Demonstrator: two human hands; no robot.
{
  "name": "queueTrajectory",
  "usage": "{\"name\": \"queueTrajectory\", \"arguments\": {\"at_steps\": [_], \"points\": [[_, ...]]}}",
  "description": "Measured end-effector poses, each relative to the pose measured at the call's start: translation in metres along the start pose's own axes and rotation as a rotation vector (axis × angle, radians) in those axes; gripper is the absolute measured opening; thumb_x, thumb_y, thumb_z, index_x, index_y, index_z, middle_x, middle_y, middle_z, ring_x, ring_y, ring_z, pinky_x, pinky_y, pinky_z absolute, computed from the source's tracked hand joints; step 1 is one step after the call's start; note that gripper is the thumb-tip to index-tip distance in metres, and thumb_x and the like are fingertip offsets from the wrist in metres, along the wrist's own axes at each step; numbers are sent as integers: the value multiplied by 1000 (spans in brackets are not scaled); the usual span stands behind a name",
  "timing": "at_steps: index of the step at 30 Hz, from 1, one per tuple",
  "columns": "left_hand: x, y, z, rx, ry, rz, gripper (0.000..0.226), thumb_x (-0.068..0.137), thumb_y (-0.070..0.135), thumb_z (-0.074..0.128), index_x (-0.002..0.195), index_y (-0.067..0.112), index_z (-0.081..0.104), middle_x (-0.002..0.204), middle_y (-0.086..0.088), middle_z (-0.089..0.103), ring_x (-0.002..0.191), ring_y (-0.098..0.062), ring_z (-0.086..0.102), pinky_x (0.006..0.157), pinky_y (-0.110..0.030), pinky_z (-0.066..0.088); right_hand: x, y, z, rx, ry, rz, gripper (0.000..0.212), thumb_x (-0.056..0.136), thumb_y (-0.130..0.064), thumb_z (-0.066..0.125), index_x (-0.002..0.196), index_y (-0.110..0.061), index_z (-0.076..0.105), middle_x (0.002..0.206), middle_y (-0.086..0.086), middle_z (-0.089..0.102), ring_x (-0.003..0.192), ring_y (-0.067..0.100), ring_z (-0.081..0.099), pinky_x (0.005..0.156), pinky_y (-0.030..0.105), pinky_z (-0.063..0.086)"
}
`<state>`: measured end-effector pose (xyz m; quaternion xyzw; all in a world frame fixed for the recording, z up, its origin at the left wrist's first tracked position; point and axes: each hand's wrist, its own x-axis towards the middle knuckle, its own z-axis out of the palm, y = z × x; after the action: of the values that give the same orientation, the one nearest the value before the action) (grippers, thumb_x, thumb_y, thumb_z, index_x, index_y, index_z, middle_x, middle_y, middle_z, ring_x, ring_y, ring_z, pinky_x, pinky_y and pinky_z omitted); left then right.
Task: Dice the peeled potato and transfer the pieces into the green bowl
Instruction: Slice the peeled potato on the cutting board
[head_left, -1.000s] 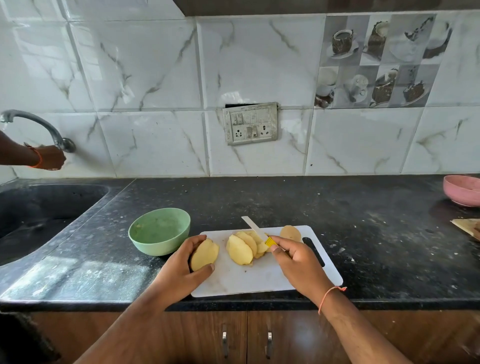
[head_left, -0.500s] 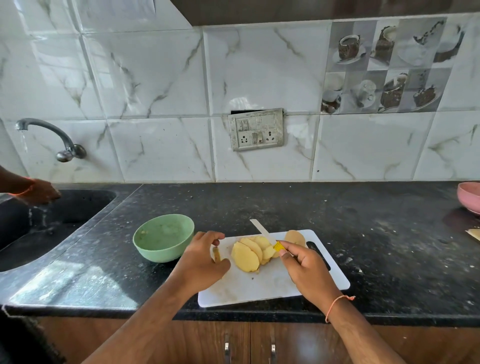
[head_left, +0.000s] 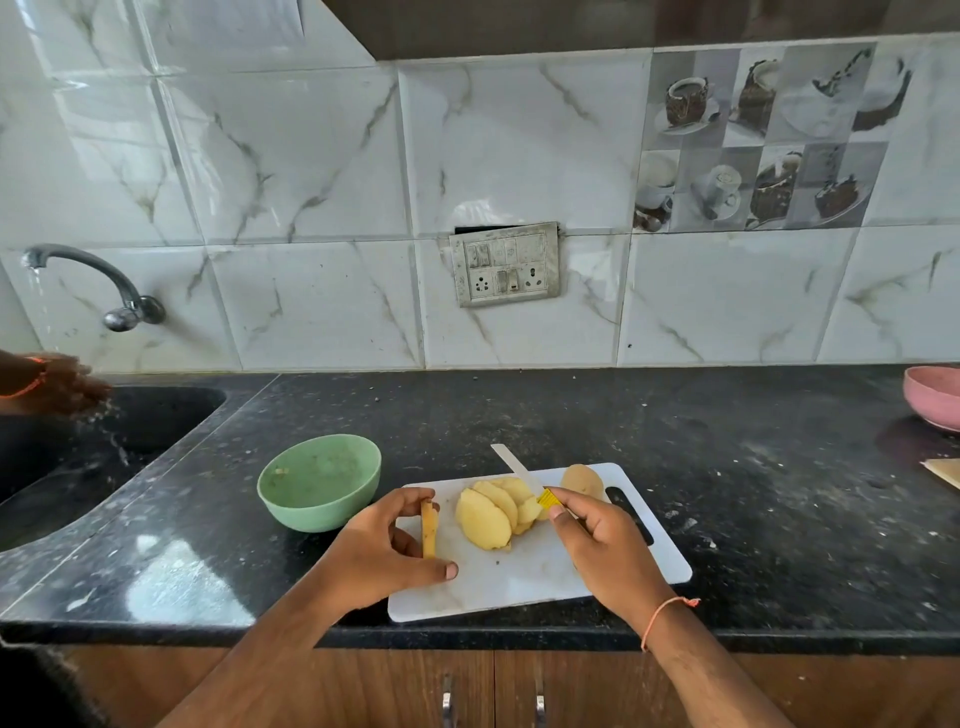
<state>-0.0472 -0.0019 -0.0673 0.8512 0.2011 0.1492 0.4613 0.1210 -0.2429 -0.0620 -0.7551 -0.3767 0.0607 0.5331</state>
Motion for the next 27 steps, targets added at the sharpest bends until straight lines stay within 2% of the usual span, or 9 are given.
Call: {"name": "queueTrajectory", "arguments": {"at_steps": [2,5,8,12,17,20,23,25,27], "points": [[1,-1,5,-44,61,21,90,53,46,104,130,47,59,128,20,66,87,-15,73,81,-29,63,0,1,0,-2,4,6,30,105,-23,58,117,-51,63,107,-40,68,104,-13,63,84,5,43],[3,-4,17,-77,151,28,96,50,57,101,134,48,56,127,22,66,88,-13,74,81,-31,64,0,3,1,-5,-8,12,27,106,-27,58,127,-39,69,102,-36,71,97,-13,63,84,8,45],[5,-8,21,-101,144,42,104,47,63,100,139,50,53,128,22,65,91,-11,74,84,-32,64,0,5,1,-11,-13,9,30,106,-30,57,133,-34,68,118,-31,70,115,-11,60,99,14,47],[3,-12,19,-114,80,73,105,50,56,103,141,53,53,130,20,65,97,-12,73,87,-33,64,1,8,2,-38,1,7,33,105,-33,58,137,-31,67,125,-28,68,121,-11,57,104,16,46],[0,-10,20,-102,113,139,105,50,51,105,141,55,54,135,25,53,97,-17,72,84,-30,64,0,6,4,-117,3,-9,32,106,-33,57,136,-35,66,120,-31,69,115,-9,61,98,17,50],[-2,-7,23,-96,152,154,108,48,54,105,142,53,51,133,24,56,95,-16,72,81,-30,64,-2,8,8,-220,2,-4,37,105,-40,56,141,-35,62,126,-30,65,116,-14,57,96,9,46],[-3,-6,24,-81,178,178,100,47,53,105,135,53,57,133,25,55,94,-15,72,79,-29,64,-6,7,11,-294,10,-3,40,104,-45,54,142,-36,61,128,-28,65,118,-10,57,96,12,48],[-5,-4,24,-69,170,190,101,47,55,104,137,51,58,134,26,54,95,-11,71,79,-27,63,-9,4,11,-324,10,2,40,104,-46,54,143,-37,60,125,-28,67,113,-11,59,92,12,50],[-5,-3,22,-67,151,193,102,48,55,104,139,48,58,136,25,53,97,-9,70,81,-26,62,-11,-1,12,-347,5,26,39,104,-44,54,143,-37,60,113,-28,70,99,-10,62,85,13,52]]}}
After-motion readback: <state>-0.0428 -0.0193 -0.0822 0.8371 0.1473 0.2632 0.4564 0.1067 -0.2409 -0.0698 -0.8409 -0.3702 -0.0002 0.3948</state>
